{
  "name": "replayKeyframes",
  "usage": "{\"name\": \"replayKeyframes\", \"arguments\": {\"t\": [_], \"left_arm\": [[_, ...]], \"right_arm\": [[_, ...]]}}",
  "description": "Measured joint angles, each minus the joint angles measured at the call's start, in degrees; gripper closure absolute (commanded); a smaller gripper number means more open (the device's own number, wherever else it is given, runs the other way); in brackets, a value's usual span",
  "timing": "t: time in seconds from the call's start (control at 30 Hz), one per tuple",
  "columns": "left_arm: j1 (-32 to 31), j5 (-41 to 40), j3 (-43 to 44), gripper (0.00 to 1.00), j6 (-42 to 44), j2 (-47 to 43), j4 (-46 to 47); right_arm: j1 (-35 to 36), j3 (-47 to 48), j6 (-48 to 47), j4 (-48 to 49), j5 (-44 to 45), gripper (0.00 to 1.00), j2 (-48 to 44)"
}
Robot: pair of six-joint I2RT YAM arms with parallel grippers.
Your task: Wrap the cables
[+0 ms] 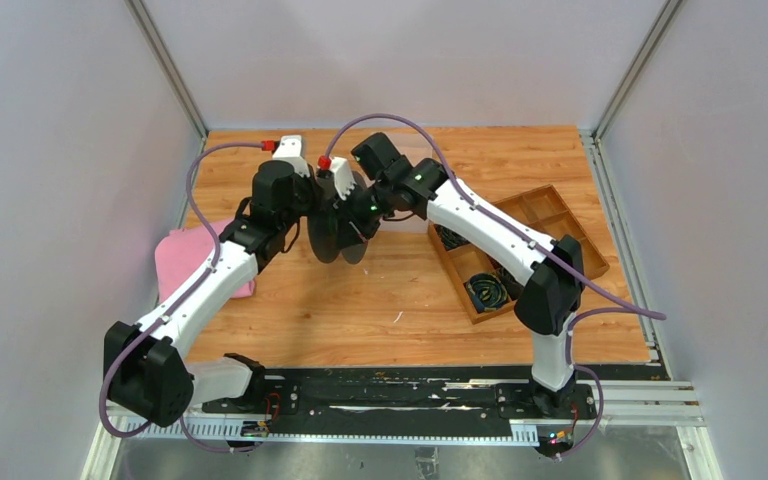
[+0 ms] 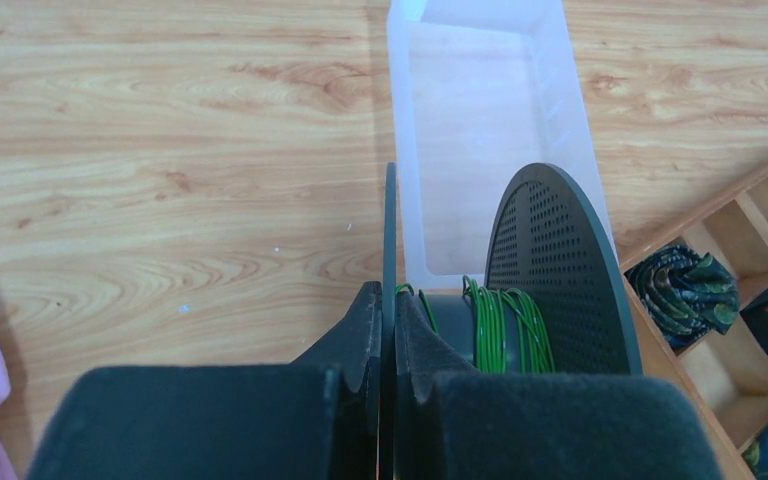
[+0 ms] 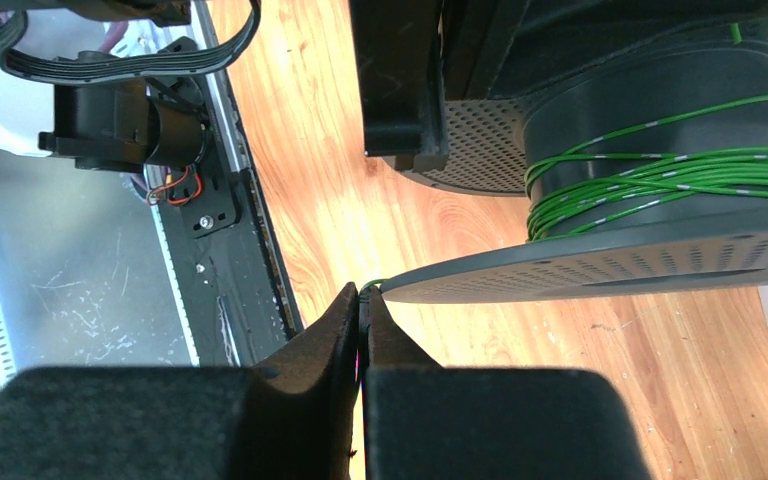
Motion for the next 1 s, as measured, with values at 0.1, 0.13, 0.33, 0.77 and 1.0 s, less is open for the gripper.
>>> {"name": "replayKeyframes", "arguments": {"t": [0.1, 0.13, 0.33, 0.77, 1.0], "left_arm": [[-0.3, 0.9, 0.0, 1.0, 1.7, 0.0, 0.6], [-0.4, 1.1, 0.0, 1.0, 2.1, 0.0, 0.9], [-1.0, 1.7, 0.0, 1.0, 3.4, -0.3, 1.0], [-1.1, 1.9, 0.0, 1.0, 3.6, -0.5, 1.0], [-1.3, 2.1, -0.1, 1.0, 3.7, -0.5, 0.6]], "right_arm": [[-0.6, 0.6, 0.0, -0.6, -1.5, 0.99, 0.0], [-0.8, 0.8, 0.1, -0.7, -2.0, 0.99, 0.0], [-1.6, 0.9, 0.7, -0.7, -4.8, 0.99, 0.0], [-3.3, 0.5, 0.8, -0.7, -9.2, 0.99, 0.0], [-3.4, -0.7, -0.4, -0.8, -11.2, 0.98, 0.0]]}}
